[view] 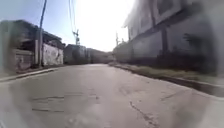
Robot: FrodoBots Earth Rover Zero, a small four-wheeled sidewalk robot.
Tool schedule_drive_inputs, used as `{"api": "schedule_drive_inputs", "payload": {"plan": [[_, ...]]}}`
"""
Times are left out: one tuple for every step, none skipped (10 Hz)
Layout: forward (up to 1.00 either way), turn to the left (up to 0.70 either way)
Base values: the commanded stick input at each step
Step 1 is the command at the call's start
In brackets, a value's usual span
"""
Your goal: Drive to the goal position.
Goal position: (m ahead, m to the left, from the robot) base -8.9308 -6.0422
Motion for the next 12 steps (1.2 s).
{"api": "schedule_drive_inputs", "payload": {"plan": [[1.00, -0.02], [1.00, -0.02], [1.00, -0.02], [1.00, 0.00], [1.00, 0.00], [1.00, 0.00], [1.00, 0.00], [1.00, 0.00], [1.00, 0.00], [1.00, 0.00], [1.00, 0.00], [1.00, 0.00]]}}
